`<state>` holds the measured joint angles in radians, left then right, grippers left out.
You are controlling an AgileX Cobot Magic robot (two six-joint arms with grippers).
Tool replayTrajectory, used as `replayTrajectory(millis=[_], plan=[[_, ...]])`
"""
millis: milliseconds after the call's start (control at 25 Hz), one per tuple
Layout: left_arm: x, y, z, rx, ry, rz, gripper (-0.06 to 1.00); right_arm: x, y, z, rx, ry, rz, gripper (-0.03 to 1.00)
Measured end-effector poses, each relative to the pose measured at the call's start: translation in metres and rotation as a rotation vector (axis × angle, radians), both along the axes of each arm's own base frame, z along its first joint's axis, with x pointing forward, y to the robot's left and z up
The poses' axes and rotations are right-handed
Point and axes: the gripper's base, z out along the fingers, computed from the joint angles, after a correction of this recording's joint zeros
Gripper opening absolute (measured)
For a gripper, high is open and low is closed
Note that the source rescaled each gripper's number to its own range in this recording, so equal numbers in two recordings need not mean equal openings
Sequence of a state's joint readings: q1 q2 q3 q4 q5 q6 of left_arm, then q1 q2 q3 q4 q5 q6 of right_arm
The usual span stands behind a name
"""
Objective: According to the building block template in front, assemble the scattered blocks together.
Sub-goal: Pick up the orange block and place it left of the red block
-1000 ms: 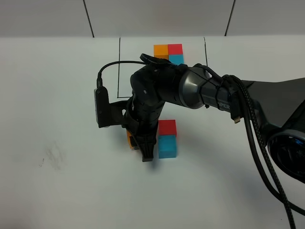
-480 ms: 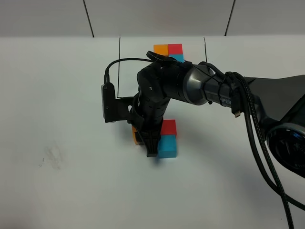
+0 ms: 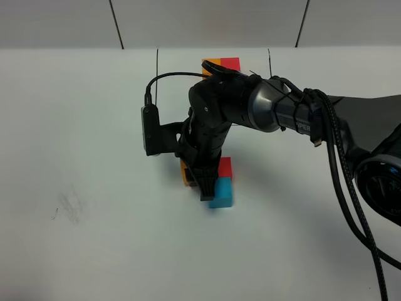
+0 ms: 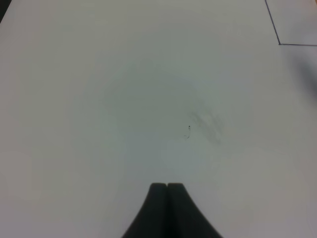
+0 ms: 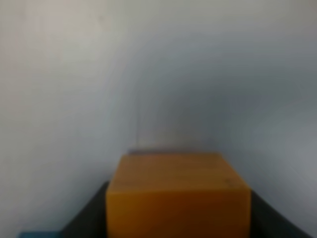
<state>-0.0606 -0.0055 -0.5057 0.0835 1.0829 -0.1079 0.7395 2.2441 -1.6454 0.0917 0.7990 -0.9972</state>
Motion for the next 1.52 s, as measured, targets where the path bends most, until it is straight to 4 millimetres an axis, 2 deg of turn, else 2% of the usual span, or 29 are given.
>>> replayTrajectory(millis=[320, 560, 1120, 1520], plan=[[0.000, 0.000, 0.000, 0.000, 0.000, 0.000, 0.00, 0.004, -0.006, -0.001, -0.006, 0.015, -0.018, 0.43], [0.000, 0.000, 0.000, 0.000, 0.000, 0.000, 0.00, 0.004, -0.006, -0.013, -0.022, 0.037, -0.018, 0.43], [0.000, 0.000, 0.000, 0.000, 0.000, 0.000, 0.00, 0.008, -0.011, -0.016, -0.025, 0.074, -0.028, 0.43], [0.000, 0.000, 0.000, 0.000, 0.000, 0.000, 0.00, 0.002, -0.014, -0.017, -0.053, 0.144, -0.029, 0.43]])
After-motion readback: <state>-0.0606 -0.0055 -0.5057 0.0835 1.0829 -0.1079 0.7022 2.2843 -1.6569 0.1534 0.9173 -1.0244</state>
